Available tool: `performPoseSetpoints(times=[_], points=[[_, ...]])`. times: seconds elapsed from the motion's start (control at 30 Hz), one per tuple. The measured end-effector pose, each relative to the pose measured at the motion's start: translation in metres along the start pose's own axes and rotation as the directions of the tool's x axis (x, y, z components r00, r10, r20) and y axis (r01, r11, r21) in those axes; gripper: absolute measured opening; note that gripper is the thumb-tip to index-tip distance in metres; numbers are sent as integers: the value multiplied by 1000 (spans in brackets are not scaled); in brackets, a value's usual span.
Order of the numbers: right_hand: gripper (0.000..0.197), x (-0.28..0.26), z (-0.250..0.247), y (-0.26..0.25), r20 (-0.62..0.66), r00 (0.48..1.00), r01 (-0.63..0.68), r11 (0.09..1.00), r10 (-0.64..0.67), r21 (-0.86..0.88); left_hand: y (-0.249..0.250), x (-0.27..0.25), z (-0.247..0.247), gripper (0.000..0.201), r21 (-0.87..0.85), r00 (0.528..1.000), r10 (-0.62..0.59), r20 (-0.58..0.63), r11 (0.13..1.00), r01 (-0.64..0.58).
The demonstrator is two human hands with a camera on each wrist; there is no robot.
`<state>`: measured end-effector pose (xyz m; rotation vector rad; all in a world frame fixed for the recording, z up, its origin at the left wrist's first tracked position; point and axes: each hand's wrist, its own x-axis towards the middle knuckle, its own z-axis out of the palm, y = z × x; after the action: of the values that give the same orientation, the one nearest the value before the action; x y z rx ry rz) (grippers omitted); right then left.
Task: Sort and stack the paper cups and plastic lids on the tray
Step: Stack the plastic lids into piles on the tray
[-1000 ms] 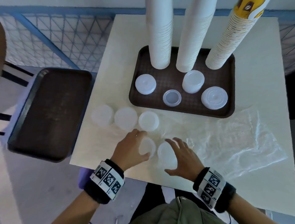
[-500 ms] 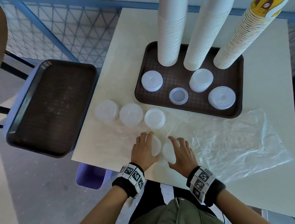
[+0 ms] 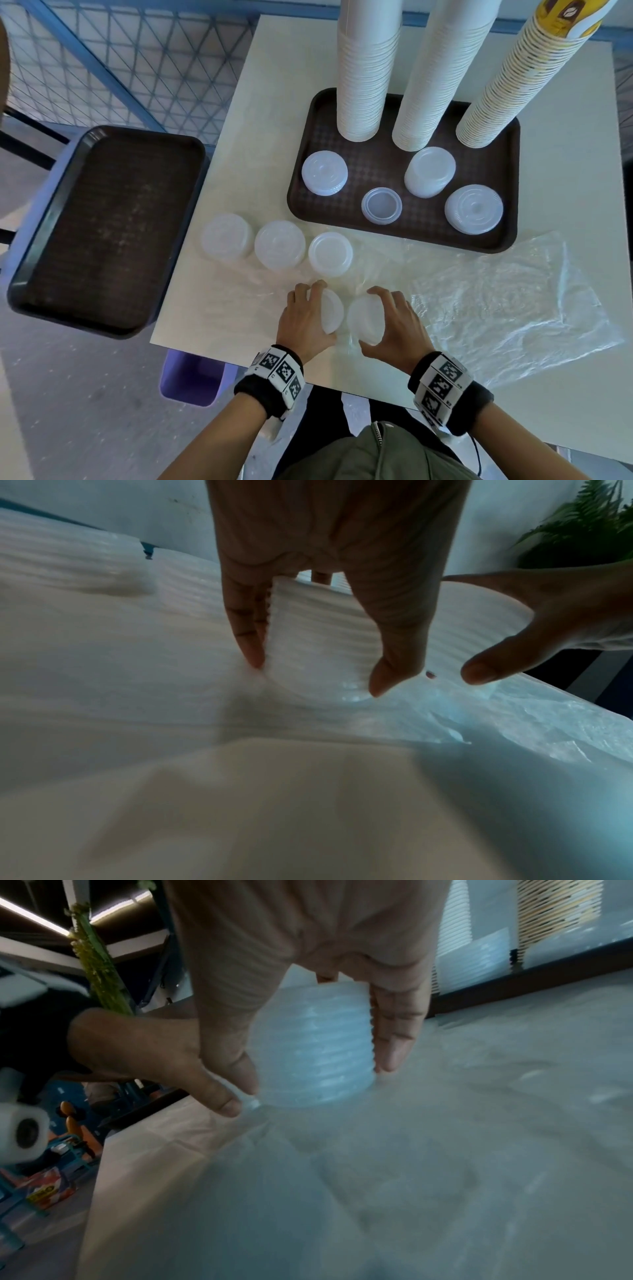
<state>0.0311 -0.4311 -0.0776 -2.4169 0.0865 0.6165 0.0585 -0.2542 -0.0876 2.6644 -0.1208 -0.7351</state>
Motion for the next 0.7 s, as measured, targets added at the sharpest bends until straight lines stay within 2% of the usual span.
performPoseSetpoints(times=[0.2, 0.4, 0.57, 0.7], points=[[85, -7, -27, 15, -147, 989, 33, 982, -6, 187, -7, -12, -25, 89, -239, 1000, -21, -8, 971, 19], [85, -15, -60, 37, -314, 946, 23, 953, 77, 304, 34, -7, -76, 87, -397, 994, 56, -93, 913, -89], [86, -22, -77, 54, -391, 909, -10, 946, 144, 323, 88, 54, -108, 84, -275, 968, 150, -201, 940, -203], [88, -28, -84, 66, -418, 884, -43, 928, 208, 370, 119, 111, -102, 81, -216, 970, 140, -199, 959, -183]])
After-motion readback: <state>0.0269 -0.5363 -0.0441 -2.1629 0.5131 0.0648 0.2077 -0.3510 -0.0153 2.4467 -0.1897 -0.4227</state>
